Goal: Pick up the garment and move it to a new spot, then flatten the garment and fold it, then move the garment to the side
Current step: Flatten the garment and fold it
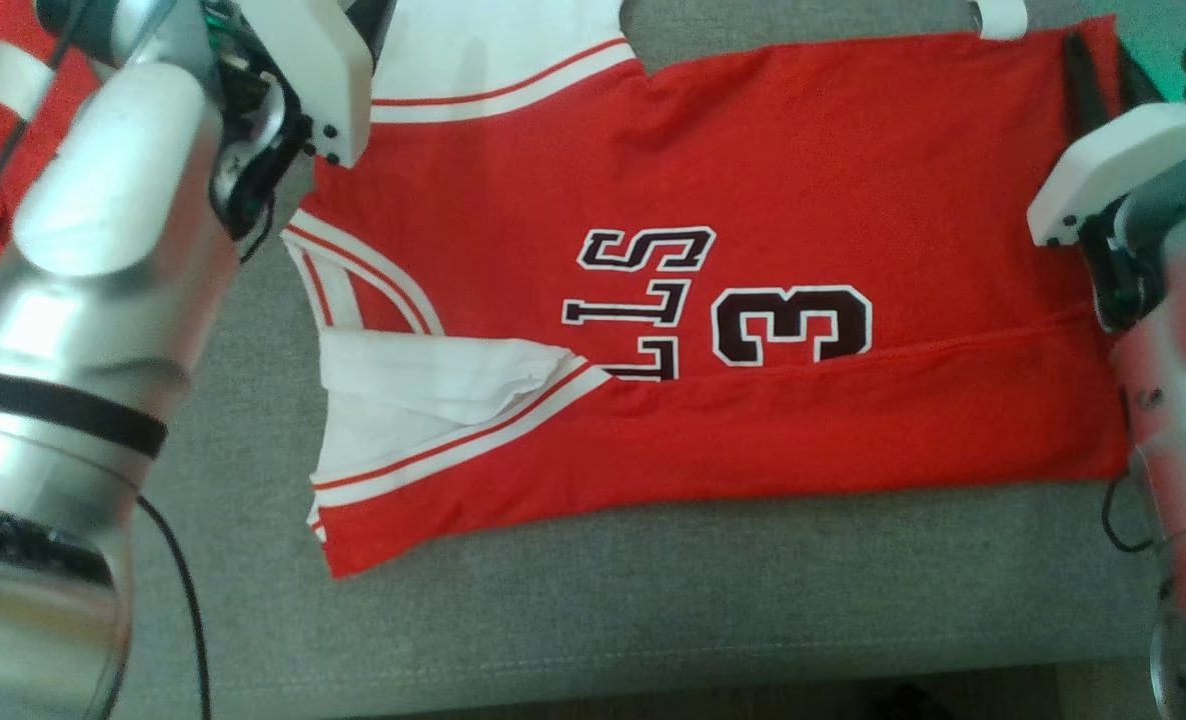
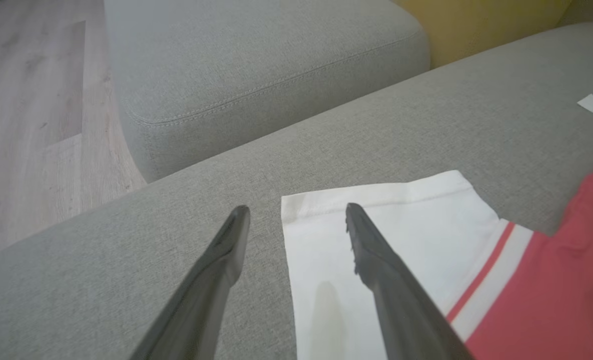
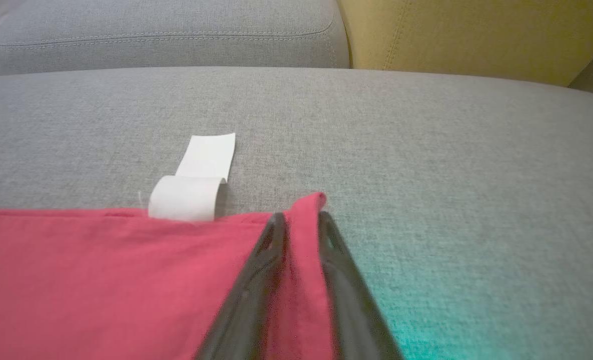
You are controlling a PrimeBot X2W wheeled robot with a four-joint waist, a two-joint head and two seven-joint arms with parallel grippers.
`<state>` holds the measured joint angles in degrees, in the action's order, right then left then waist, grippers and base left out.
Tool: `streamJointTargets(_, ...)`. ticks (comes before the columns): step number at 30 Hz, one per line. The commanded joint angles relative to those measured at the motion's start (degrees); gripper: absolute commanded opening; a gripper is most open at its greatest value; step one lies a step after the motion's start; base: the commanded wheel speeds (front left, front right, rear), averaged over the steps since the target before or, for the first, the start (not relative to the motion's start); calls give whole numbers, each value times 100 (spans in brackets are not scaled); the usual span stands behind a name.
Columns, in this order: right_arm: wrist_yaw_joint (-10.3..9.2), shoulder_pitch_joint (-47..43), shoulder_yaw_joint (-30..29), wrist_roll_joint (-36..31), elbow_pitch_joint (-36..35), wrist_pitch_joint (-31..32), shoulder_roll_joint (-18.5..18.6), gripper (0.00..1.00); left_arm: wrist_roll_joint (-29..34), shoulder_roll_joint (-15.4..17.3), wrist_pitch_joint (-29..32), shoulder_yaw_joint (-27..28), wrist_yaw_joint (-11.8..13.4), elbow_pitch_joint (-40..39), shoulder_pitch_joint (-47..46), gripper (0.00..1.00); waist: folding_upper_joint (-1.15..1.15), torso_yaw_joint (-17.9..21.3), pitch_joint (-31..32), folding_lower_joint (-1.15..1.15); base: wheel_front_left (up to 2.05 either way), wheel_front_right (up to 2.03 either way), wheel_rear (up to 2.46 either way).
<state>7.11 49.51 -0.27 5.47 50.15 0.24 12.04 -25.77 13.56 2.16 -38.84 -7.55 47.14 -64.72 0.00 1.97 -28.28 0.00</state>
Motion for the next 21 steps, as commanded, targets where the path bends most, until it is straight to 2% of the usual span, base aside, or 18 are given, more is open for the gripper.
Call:
streamJointTargets(1,37,122,107,7,-113,-71,-9,0,-63,271,30,73,7,-114,-333,100,0,55,-57,0,0,0,0)
streamJointTargets(12,37,625,617,281,106,-517,-221,0,-1158,848,662,-744,7,91,-918,100,0,552,-445,0,0,0,0)
streamJointTargets(17,37,776,833,436,131,-662,-310,0,-1301,1059,690,-876,7,360,-1122,100,0,752,-583,0,0,0,0)
streamJointTargets(21,37,848,1001,553,144,-738,-354,0,-1414,1100,728,-1030,7,484,-1178,100,0,872,-649,0,0,0,0)
